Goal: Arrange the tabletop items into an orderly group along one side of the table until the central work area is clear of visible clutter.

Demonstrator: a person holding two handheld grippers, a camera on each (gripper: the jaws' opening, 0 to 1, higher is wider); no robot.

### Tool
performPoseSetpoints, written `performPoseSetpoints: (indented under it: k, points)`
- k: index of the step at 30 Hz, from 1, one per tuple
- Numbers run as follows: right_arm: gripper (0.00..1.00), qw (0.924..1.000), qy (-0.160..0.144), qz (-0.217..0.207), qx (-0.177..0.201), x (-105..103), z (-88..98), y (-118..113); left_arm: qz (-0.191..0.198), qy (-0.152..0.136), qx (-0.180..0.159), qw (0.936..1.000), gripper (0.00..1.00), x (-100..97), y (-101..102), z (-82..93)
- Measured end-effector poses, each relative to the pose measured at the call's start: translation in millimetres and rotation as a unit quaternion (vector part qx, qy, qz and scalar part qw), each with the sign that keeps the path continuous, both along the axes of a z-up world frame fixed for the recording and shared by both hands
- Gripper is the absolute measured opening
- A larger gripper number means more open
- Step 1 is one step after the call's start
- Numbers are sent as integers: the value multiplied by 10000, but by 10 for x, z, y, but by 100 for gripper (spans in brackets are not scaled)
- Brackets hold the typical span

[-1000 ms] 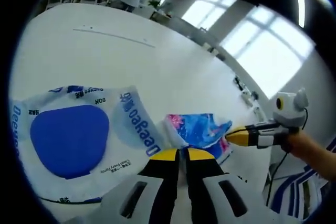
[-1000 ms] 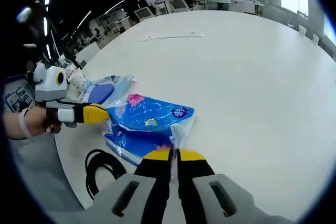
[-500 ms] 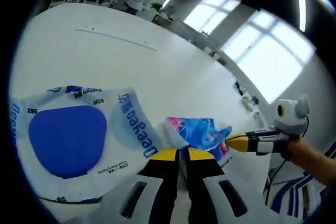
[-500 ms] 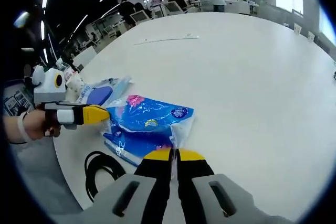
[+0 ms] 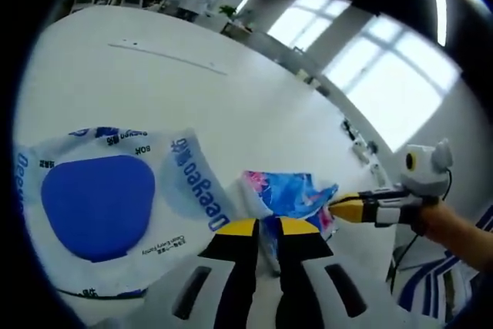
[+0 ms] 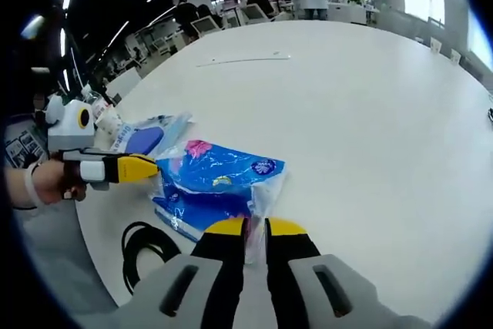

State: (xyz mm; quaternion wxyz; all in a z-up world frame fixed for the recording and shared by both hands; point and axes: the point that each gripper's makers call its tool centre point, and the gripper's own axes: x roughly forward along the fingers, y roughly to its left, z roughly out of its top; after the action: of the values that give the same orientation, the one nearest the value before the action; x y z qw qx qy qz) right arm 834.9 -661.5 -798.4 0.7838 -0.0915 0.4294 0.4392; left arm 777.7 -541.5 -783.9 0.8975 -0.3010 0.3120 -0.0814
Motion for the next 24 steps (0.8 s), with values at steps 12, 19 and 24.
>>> performPoseSetpoints:
  k: [12,19,24]
  points:
    - [12,9999,-102,-14,78,-6,90,7,36,-299,65,9995,12,-9,4,164]
    - [20,9994,-132,-115,299,28,176,42,4,-486,84,9988,16,-8,25,250]
    - [30,9991,-244,-166,317,34,234,20,62,-591,178,9981,35,-6,71,331]
